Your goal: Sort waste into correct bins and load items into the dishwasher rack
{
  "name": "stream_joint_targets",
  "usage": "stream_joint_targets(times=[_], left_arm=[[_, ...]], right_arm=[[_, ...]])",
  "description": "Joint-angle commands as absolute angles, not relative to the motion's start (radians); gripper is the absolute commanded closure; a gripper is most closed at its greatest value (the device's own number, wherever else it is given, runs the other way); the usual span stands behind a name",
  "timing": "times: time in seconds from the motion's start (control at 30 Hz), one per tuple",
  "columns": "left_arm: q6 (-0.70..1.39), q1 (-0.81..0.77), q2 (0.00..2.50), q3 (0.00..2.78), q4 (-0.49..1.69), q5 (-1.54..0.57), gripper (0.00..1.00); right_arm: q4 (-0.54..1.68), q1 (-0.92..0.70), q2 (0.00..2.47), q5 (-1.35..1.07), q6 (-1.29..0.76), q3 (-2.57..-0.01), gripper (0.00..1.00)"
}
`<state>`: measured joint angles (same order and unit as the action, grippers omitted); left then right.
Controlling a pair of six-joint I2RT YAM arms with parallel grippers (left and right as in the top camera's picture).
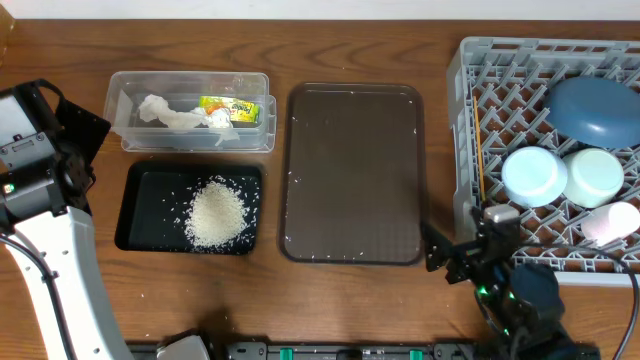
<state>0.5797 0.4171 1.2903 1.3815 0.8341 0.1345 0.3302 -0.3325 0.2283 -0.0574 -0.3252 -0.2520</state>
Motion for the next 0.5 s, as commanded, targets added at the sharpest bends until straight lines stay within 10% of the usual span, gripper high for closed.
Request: stream_joint_targets(times=[0.0,0.47], left_arm=[[0.585,0.422,1.294,1.391,0.837,0.143,0.04],[0.585,0.422,1.294,1.391,0.837,0.143,0.04]], right_arm=[[0.323,-0.219,0.142,-0.104,-0.333,-0.190,0.01],[0.054,-0.085,0.006,-0.101,-0.327,-0.006,0.01]])
